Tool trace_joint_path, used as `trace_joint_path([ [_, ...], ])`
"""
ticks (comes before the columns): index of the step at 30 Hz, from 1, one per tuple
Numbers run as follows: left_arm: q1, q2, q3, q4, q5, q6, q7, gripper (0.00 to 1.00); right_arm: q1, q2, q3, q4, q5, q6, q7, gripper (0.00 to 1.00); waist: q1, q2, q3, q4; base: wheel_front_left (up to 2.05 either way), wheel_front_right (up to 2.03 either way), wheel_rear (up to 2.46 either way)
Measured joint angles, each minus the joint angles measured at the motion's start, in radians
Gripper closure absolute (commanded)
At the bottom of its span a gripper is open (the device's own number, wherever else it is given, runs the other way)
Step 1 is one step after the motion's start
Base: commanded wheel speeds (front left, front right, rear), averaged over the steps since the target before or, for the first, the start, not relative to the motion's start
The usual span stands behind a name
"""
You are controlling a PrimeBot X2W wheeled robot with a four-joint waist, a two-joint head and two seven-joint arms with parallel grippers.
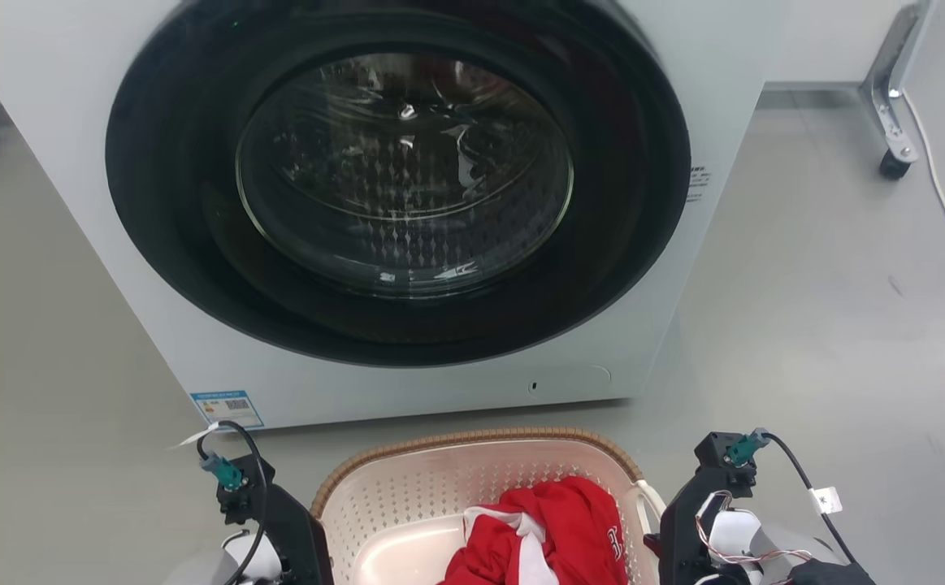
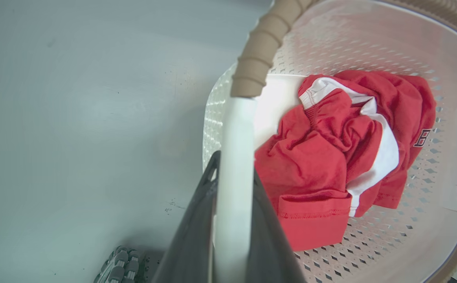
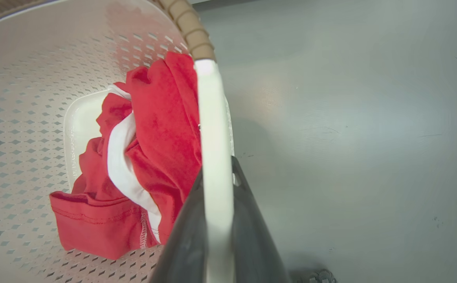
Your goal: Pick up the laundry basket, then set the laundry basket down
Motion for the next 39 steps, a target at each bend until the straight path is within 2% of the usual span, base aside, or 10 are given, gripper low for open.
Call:
trace_joint_path([
  [16, 0.031, -0.001, -0.015, -0.001, -0.024, 0.000, 0.044, 1.00, 0.018, 0.000, 0.004, 0.020, 0.041, 0.000, 0.069, 1.00, 0.0001, 0.0000, -0.088, -0.013, 0.00, 0.00, 0.00],
  [39, 0.031, 0.006, -0.027, 0.000, -0.066, 0.000, 0.084, 1.00, 0.017, -0.002, 0.017, 0.025, 0.076, 0.000, 0.113, 1.00, 0.0003, 0.0001, -0.106, -0.015, 0.00, 0.00, 0.00],
])
